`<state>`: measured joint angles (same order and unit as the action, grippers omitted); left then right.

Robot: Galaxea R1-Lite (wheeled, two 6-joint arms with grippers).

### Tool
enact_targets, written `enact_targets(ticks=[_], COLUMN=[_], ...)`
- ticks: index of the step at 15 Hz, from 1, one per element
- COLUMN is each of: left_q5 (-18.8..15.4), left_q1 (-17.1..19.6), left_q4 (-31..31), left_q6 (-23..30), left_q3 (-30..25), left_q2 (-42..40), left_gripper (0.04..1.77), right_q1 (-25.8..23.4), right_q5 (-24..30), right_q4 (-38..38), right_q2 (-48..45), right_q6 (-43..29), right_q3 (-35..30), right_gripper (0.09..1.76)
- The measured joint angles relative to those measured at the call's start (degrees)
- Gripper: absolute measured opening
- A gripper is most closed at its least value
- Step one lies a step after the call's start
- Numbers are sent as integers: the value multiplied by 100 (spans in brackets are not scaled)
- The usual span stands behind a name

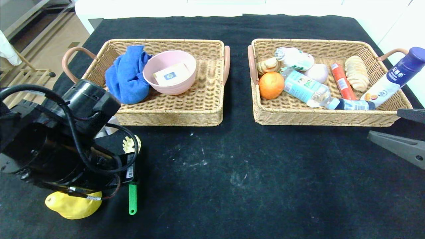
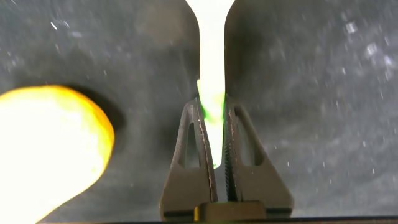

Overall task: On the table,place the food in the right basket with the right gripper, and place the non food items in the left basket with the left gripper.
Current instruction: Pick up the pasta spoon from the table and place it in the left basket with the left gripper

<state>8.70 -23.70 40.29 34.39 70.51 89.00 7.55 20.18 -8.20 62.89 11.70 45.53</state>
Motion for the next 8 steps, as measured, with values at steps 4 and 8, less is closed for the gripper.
enact_targets(ticks=[4,8], left_q5=[44,74], left_q1=[-311,-352], left_q4=[2,-11], left_q6=[12,-30], left_q3=[-205,-166], left_q2=[-304,-472], left_gripper=[20,20], right_q1=[2,9], right_q5=[-4,-4], right_q4=[2,0], right_q2=[4,4], right_q6=[0,1], right_q3=[-2,-5], right_gripper=[171,171])
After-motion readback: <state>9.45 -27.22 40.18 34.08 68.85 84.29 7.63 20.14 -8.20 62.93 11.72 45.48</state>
